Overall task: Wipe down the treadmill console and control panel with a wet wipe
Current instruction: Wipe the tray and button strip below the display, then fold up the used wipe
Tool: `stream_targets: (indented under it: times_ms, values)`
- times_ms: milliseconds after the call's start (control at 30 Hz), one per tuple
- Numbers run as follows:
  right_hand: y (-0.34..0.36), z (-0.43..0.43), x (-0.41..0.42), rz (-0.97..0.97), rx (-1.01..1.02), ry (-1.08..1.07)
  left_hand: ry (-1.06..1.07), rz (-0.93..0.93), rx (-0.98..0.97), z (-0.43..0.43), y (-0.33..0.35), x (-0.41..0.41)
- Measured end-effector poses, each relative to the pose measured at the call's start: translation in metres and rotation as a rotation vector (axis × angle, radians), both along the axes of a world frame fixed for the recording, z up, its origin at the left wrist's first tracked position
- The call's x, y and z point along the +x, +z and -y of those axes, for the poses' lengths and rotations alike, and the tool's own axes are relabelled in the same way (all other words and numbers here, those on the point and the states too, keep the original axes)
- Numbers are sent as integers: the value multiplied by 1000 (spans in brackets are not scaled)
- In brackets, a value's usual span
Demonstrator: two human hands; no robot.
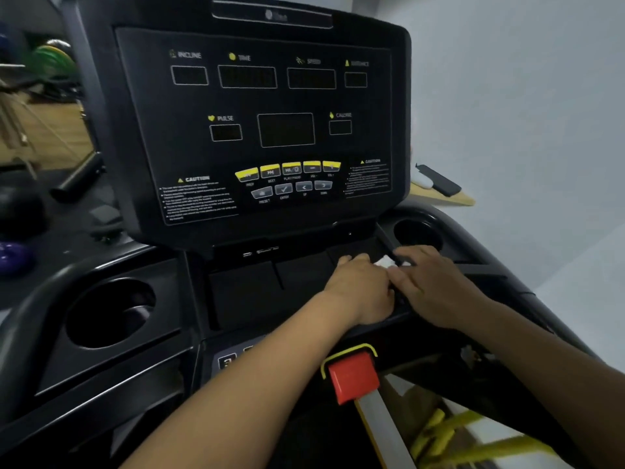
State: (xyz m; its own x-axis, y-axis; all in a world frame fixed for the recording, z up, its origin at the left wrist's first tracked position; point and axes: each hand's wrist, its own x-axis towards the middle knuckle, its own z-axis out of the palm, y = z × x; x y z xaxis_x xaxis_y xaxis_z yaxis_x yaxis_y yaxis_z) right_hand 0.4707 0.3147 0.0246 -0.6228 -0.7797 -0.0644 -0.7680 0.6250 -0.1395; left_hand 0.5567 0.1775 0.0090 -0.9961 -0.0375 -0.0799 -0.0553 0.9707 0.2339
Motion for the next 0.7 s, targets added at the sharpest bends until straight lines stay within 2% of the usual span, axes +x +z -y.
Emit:
stream_targets:
  times_ms: [167,367,467,600,700]
  values:
    - [-14,33,43,80,-188,151,109,-90,-126,20,2,62]
    - [-16,105,127,172,-139,498,285,-136,-121,83,5,161]
    - [-17,131,149,294,-164,560,368,-255,108,103,-2,192]
    - [-5,134,145,541,-231,441,478,-494,268,102,-7,204]
    - [-1,130,139,685,-386,395,638,-598,661,101,8,197]
